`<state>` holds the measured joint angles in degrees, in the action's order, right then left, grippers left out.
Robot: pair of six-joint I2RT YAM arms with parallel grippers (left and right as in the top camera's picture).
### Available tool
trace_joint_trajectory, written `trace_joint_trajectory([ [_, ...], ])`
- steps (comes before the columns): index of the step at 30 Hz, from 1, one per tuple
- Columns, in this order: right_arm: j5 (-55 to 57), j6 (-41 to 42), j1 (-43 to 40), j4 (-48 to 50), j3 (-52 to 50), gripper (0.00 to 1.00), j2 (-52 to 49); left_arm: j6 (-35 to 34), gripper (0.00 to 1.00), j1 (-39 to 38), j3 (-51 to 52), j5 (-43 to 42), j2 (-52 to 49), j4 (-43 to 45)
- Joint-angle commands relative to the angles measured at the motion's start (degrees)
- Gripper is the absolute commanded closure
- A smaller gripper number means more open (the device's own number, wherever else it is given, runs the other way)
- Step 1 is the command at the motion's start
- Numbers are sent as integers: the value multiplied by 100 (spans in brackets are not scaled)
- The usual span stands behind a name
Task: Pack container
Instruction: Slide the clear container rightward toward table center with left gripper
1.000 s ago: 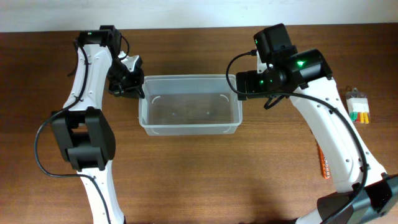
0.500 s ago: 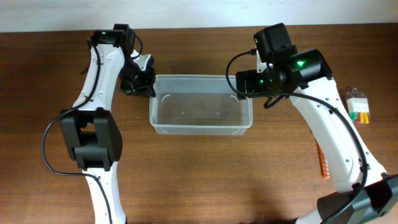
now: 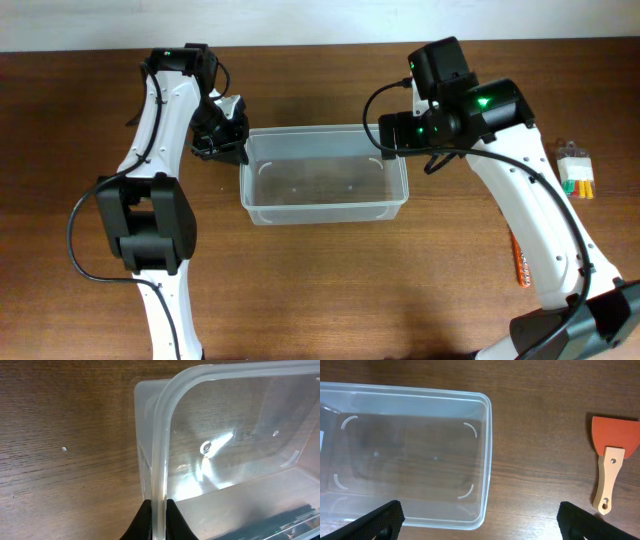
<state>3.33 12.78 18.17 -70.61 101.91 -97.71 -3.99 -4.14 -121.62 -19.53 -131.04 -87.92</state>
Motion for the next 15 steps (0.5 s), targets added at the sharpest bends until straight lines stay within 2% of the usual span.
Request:
trace_joint_trajectory([
  [1, 33, -59, -26, 15, 50, 1, -17, -57, 98, -57, -57, -61, 142, -48],
  [15, 33, -229, -26, 109, 50, 1, -17, -267, 98, -122, -57, 304, 459, -90],
])
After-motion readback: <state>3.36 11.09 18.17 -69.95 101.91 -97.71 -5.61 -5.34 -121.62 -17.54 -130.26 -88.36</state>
